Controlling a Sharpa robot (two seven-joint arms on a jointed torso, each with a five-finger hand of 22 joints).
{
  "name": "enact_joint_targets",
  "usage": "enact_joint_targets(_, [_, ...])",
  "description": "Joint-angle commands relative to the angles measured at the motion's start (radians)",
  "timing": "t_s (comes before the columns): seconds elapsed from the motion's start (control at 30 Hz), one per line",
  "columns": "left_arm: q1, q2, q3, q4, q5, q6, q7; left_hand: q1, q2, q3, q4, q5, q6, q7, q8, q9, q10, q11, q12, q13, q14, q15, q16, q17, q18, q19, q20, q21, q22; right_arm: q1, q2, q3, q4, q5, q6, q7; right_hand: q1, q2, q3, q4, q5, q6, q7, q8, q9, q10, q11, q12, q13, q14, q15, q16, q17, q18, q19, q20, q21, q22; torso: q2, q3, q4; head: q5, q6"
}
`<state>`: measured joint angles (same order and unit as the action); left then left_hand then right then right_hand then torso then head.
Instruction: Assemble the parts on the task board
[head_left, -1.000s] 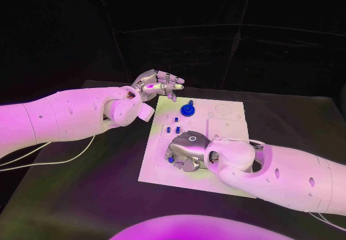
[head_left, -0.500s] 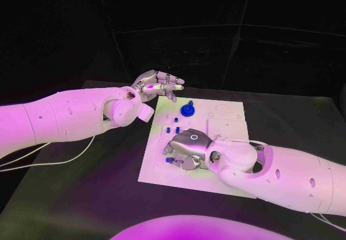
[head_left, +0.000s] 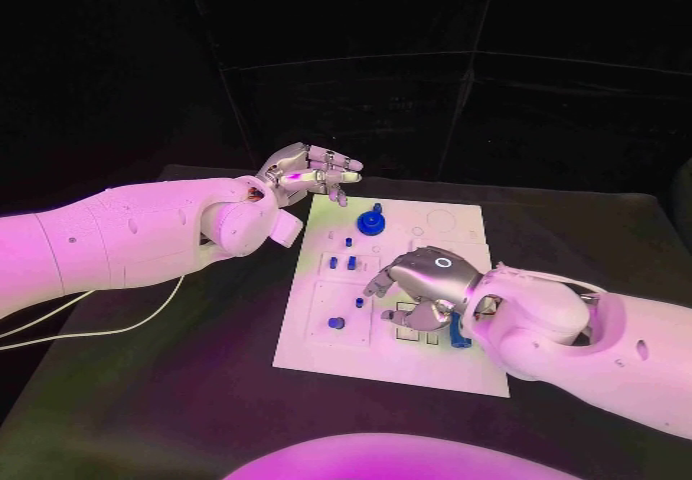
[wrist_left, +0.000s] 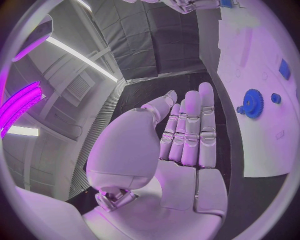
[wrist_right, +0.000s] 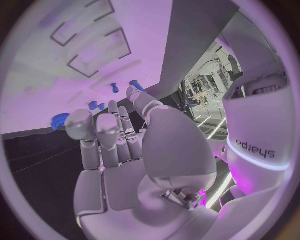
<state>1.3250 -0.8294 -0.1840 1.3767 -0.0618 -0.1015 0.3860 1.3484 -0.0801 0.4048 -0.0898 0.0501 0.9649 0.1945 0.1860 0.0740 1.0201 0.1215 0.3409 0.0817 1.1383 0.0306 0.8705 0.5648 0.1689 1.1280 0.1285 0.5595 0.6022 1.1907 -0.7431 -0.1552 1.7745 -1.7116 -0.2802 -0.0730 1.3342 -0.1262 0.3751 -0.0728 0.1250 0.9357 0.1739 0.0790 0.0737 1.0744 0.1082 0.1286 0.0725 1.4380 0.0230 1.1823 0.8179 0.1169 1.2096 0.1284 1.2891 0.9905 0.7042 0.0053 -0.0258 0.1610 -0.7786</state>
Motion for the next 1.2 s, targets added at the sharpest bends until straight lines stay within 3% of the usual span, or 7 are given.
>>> enact_joint_targets(0.03, [0.002,-0.001,0.001,0.000,0.002,0.012,0.003,-0.002,0.007,-0.007,0.000,-0.002,-0.004,0.003,-0.004,-0.001,-0.006,0.000,0.004,-0.001,-0.003,0.001,-0.004,-0.001,0.014,-0.006,-0.001,-0.004,-0.001,0.021,-0.064,0.005,0.042,0.227,-0.004,-0.009,-0.004,0.011,-0.006,0.007,0.008,0.031,0.000,0.015,0.004,0.071,-0.010,0.046,0.014,0.011,-0.009,0.018,0.028,-0.001,0.020,-0.005,0.008,0.024,-0.001,-0.0008,-0.0018,-0.014,0.007])
enact_joint_targets(0.27, [0.002,0.002,0.001,0.001,0.002,0.011,0.005,-0.002,0.007,-0.008,0.000,-0.002,-0.004,0.003,-0.004,-0.001,-0.006,0.000,0.004,-0.001,-0.003,0.001,-0.004,-0.002,0.013,-0.006,-0.001,-0.004,-0.001,0.043,-0.219,0.020,0.089,0.442,0.002,-0.118,-0.099,-0.006,-0.114,0.080,0.073,0.078,-0.045,0.053,0.013,0.295,-0.069,0.296,0.166,0.047,-0.057,0.098,0.156,-0.027,0.109,-0.046,0.077,0.152,-0.003,-0.0044,-0.0032,-0.052,0.018])
enact_joint_targets(0.33, [0.002,0.002,0.000,0.002,0.002,0.011,0.005,-0.002,0.007,-0.008,0.000,-0.002,-0.005,0.003,-0.004,-0.001,-0.007,0.000,0.005,-0.001,-0.003,0.002,-0.005,-0.002,0.013,-0.006,-0.001,-0.005,-0.002,0.044,-0.248,0.020,0.090,0.460,0.005,-0.176,-0.131,-0.005,-0.173,0.117,0.125,0.079,-0.056,0.072,0.017,0.296,-0.079,0.502,0.371,0.056,-0.064,0.132,0.210,-0.037,0.137,-0.060,0.101,0.195,-0.004,-0.0060,-0.0046,-0.063,0.021])
enact_joint_targets(0.37, [0.002,0.002,0.000,0.003,0.002,0.011,0.006,-0.002,0.007,-0.008,0.000,-0.002,-0.005,0.003,-0.004,-0.001,-0.007,0.000,0.005,-0.001,-0.003,0.002,-0.005,-0.002,0.013,-0.006,-0.001,-0.005,-0.002,0.045,-0.265,0.020,0.090,0.463,0.005,-0.214,-0.120,0.008,-0.251,0.153,0.142,0.064,-0.063,0.106,0.022,0.239,-0.104,0.768,0.644,0.058,-0.078,0.161,0.247,-0.041,0.150,-0.063,0.118,0.221,-0.004,-0.0066,-0.0061,-0.071,0.022])
enact_joint_targets(0.47, [0.001,0.001,0.000,0.005,0.002,0.011,0.006,-0.002,0.007,-0.008,0.000,-0.002,-0.005,0.003,-0.004,-0.001,-0.007,0.000,0.005,-0.001,-0.003,0.002,-0.005,-0.002,0.013,-0.006,-0.001,-0.005,-0.002,0.043,-0.298,0.020,0.091,0.457,0.013,-0.299,-0.142,0.028,-0.310,0.209,0.124,0.056,-0.059,0.140,0.030,0.258,-0.077,0.964,0.878,0.063,-0.066,0.188,0.301,-0.046,0.166,-0.063,0.134,0.256,-0.004,-0.0057,-0.0105,-0.081,0.024])
enact_joint_targets(0.83, [0.001,-0.006,0.000,0.007,0.002,0.011,0.008,-0.002,0.007,-0.008,0.000,-0.002,-0.005,0.003,-0.004,-0.001,-0.007,0.000,0.005,-0.001,-0.003,0.002,-0.005,-0.002,0.013,-0.006,-0.001,-0.005,-0.002,0.020,-0.343,0.001,0.121,0.399,0.029,-0.474,-0.165,0.048,-0.455,0.343,0.101,0.018,-0.059,0.224,0.051,0.277,-0.075,1.099,1.061,0.070,-0.062,0.226,0.371,-0.056,0.188,-0.055,0.158,0.304,-0.010,-0.0044,-0.0194,-0.097,0.024])
enact_joint_targets(1.2, [0.000,-0.014,-0.001,0.007,0.002,0.012,0.007,-0.002,0.007,-0.008,0.000,-0.002,-0.005,0.003,-0.004,-0.001,-0.007,0.000,0.005,-0.001,-0.003,0.002,-0.005,-0.002,0.013,-0.006,-0.001,-0.005,-0.002,-0.033,-0.304,-0.005,0.126,0.339,0.017,-0.500,-0.168,0.049,-0.495,0.363,0.088,0.006,-0.058,0.247,0.059,0.303,-0.074,1.148,1.128,0.078,-0.060,0.251,0.426,-0.062,0.205,-0.054,0.172,0.333,-0.011,-0.0044,-0.0202,-0.103,0.026])
